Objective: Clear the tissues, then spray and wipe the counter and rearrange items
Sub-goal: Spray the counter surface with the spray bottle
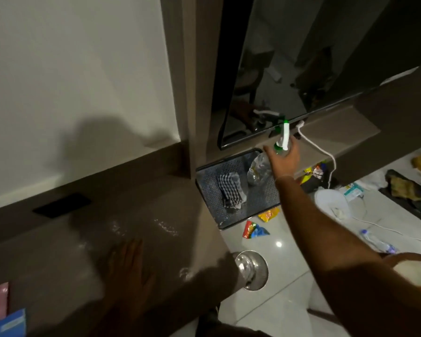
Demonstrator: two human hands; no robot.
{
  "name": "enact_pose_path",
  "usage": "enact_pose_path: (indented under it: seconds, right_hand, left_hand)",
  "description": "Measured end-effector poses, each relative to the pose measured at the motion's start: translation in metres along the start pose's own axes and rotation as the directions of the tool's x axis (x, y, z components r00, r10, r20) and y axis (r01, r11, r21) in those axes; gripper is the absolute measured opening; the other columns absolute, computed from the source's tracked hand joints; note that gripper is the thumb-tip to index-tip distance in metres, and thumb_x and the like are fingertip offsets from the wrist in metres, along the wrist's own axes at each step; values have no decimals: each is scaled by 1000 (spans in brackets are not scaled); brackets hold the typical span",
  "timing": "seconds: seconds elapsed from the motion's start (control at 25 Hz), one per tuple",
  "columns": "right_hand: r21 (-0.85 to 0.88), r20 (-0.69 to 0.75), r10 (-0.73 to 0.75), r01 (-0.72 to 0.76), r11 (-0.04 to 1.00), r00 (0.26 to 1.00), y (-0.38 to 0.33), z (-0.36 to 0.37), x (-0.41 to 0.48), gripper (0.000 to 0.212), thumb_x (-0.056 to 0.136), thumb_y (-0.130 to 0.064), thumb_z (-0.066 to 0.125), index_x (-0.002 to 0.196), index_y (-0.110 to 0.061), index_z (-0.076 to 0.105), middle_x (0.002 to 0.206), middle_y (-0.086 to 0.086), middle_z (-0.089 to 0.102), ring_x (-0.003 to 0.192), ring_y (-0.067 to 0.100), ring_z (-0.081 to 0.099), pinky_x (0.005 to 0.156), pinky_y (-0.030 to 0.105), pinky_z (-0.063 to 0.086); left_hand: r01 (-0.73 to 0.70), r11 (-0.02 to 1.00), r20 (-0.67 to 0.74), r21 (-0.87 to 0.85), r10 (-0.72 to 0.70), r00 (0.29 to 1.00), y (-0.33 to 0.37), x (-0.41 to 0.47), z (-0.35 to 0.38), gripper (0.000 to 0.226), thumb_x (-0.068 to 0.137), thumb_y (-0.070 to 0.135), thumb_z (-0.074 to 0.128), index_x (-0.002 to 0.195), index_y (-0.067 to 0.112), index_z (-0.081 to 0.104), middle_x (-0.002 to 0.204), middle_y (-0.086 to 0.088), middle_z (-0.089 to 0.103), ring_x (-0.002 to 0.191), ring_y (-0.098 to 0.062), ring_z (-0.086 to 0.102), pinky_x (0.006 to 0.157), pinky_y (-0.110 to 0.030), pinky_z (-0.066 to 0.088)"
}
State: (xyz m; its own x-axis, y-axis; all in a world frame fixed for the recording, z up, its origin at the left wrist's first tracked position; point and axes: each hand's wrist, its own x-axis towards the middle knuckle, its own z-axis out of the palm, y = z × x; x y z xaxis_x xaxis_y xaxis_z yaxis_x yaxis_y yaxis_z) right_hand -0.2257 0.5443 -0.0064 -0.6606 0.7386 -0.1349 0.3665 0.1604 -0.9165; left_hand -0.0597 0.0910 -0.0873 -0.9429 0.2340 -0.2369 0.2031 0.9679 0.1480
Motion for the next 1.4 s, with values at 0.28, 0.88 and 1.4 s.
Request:
enact_pose_path:
  seconds: [0.28,0.88,1.4]
  right_hand:
    - [192,-8,-15,16,981,1000,37,25,59,29,92,-15,79,114,-8,60,95,9,58,82,14,59,74,16,50]
    - [-33,467,25,-10,999,884,31,-104,-60,52,81,-74,73,106,-28,71,83,-8,68,75,7,63,77,22,56]
    - [-563,593,424,-24,826,685,134,-84,-295,26,82,-42,88,97,-23,77,69,15,74,43,13,59,44,28,53]
  left_hand:
    - [178,982,77,-57,-174,982,0,-2,9,79,97,53,47,163,20,18,175,-5,6,162,-27,4,131,-56,5]
    - [192,979,39,-74,-190,981,-29,-48,9,75,96,45,43,162,13,25,168,-9,29,157,-31,25,128,-58,17]
    - [335,928,148,-163,-313,938,-89,-92,23,78,103,35,49,164,15,5,174,-9,9,162,-26,8,130,-54,1]
